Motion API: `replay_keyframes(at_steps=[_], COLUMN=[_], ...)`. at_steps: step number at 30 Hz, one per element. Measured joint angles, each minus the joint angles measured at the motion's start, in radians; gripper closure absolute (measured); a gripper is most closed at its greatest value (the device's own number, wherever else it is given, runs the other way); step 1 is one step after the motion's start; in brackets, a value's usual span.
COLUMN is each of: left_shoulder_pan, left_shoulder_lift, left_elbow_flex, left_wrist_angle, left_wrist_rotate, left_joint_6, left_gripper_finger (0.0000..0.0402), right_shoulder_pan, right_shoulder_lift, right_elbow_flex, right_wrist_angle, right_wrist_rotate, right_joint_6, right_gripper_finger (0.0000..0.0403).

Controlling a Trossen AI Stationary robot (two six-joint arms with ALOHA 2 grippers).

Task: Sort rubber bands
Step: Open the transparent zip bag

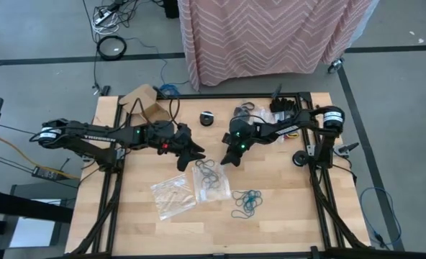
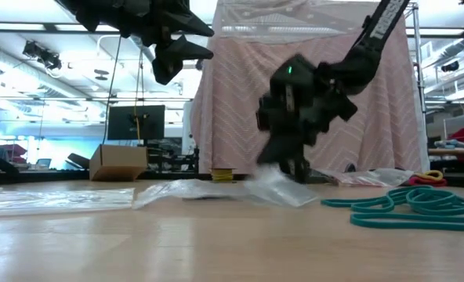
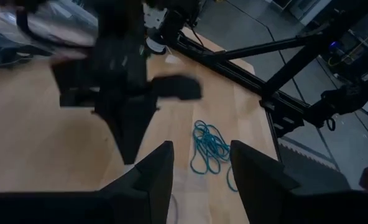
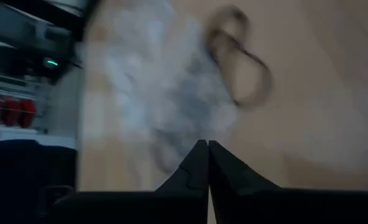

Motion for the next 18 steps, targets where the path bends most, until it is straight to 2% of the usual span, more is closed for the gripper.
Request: replay_keyframes(at_steps=[7,13,18], left_shoulder_pan=[0.000,0.000,0.000], left_shoulder_lift=[0.000,0.000,0.000], left_elbow_flex=[0.000,0.000,0.000], left_wrist_angle=[-0.010,-0.010,-0.013], left_wrist_rotate=[0.004,0.027,0.043], left_joint_6=[0.018,0.028,0.029], left_gripper_finger=[0.0234,0.0234,0.0234], right_shoulder_pan=[0.018,-0.004,-0.038], right_shoulder_lift=[-0.134,-0.155,-0.183], right_elbow_flex=[0.003,0.002,-0.018], right_wrist_angle=[-0.079,-0.324,-0.317], right_wrist_rotate=[-0.002,0.074,0.072], right_joint_6=[-0.018,-0.109,-0.097], right_gripper_finger=[0.0403,0.0403,0.0403])
